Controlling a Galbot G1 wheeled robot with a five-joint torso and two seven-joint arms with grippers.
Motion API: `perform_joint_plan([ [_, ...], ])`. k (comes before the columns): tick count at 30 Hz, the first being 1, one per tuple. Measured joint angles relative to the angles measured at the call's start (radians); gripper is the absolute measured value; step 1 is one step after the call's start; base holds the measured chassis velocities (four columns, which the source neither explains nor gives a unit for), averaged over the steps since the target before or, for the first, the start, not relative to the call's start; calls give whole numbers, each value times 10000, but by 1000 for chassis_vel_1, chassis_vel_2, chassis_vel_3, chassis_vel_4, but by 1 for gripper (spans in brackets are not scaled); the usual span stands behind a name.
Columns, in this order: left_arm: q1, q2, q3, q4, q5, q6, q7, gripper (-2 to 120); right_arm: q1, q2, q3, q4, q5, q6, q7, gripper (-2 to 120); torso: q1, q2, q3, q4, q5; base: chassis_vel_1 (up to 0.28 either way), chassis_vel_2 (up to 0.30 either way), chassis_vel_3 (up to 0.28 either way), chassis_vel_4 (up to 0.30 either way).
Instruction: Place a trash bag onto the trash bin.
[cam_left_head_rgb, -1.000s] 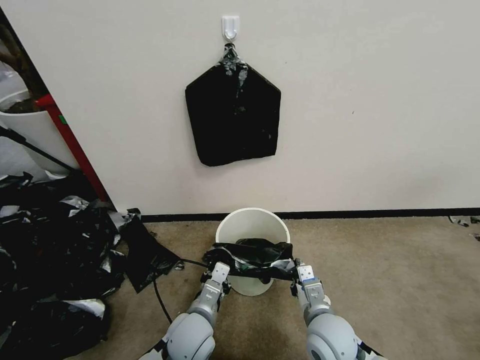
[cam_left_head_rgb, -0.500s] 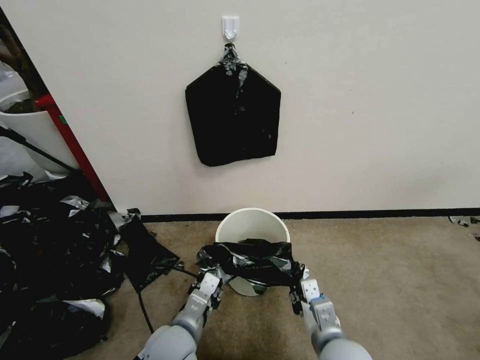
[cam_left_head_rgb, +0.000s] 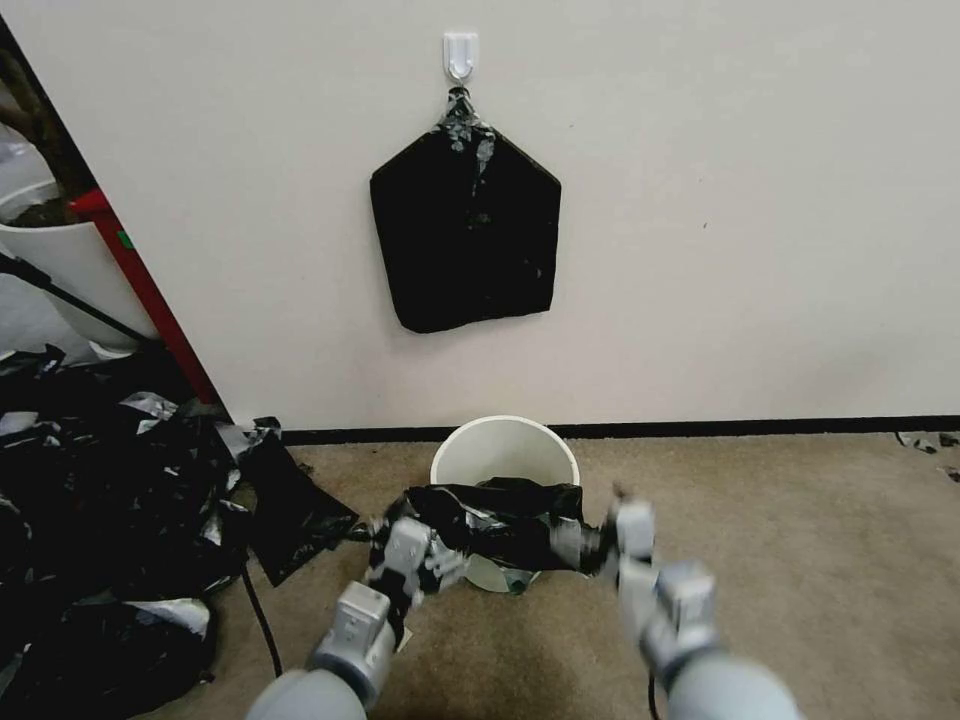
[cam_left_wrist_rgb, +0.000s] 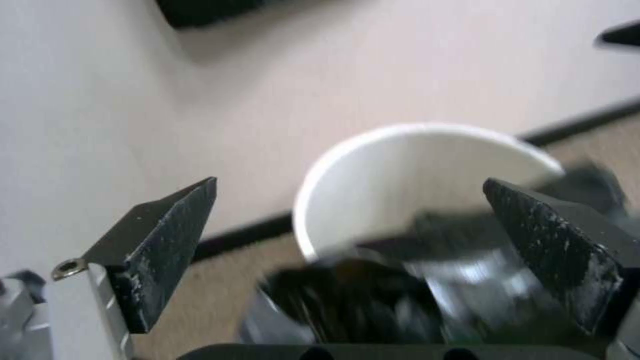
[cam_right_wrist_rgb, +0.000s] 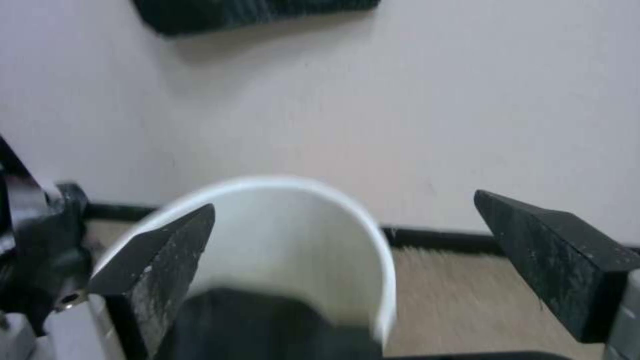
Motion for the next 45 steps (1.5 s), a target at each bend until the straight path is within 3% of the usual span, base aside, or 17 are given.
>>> perform_joint_plan([
  [3, -40, -294, -159, 38, 27, -73, -21, 100, 1027, 10, 35, -838, 912, -577, -278, 100, 0, 0, 1, 0, -2, 0, 0, 0, 0],
  [4, -18, -475, -238, 41, 42, -89, -80, 100, 1722, 33, 3, -1682, 1305, -843, -601, 100, 0, 0, 1, 0, 0, 0, 0, 0, 0],
  [7, 101, -730, -313, 28, 61, -91, -170, 100, 2603, 86, -64, -2812, 1417, -1375, -1541, 100, 0, -1, 3, -1, 3, 0, 0, 0, 0],
  [8, 209, -870, -370, -2, 80, -91, -207, 100, 3196, 144, -59, -3495, 1272, -2050, -2513, 100, 0, -1, 2, 0, 2, 0, 0, 0, 0],
  [10, 299, -1009, -482, -37, 86, -90, -232, 100, 3895, 264, -94, -4358, 624, -2521, -3825, 100, 0, 0, 2, 0, 0, 0, 0, 0, 0],
  [13, 336, -1065, -641, -41, 85, -90, -270, 100, 4521, 437, -289, -5196, 14, -2604, -4628, 100, 0, -1, 2, -2, -2, 0, 0, 0, 0],
  [19, 320, -1033, -831, 88, 64, -90, -359, 100, 5217, 824, -739, -6258, -563, -2606, -4825, 99, 0, 0, 2, -1, -1, 0, 0, 0, 0],
  [22, 147, -1015, -901, 310, 29, -70, -398, 100, 5564, 1139, -1134, -7061, -1309, -2601, -4975, 84, 0, -1, 1, -2, -1, 0, 0, 0, 0],
  [28, -30, -1110, -831, 448, 16, -51, -399, 100, 5616, 1312, -1284, -7422, -1527, -2425, -4966, 64, 0, -1, 1, -2, -1, 0, 0, 0, 0],
  [31, -68, -1178, -796, 537, 16, -51, -401, 100, 5562, 1308, -1397, -7392, -1351, -2280, -4570, 50, 0, -1, 0, -2, -1, 0, 0, 0, 0],
  [37, -76, -1168, -809, 559, 16, -84, -419, 100, 5329, 1263, -1487, -7072, -730, -2266, -3495, 34, 0, -1, 0, -2, -1, 0, 0, 0, 0],
  [40, -60, -1159, -811, 559, 16, -137, -485, 100, 4812, 1188, -1630, -6428, 413, -1982, -1468, 18, 0, -1, 0, 0, 0, 0, 0, 0, 0],
  [41, -60, -1159, -811, 559, 16, -137, -485, 100, 4812, 1188, -1630, -6428, 413, -1982, -1468, 18, 0, -1, 0, 0, 0, 0, 0, 0, 0],
  [45, -53, -1168, -761, 580, 15, -228, -588, 100, 3597, 1142, -1700, -4856, 2154, -871, 1725, 7, 0, 0, -1, -2, 1, 0, 0, 0, 0],
])
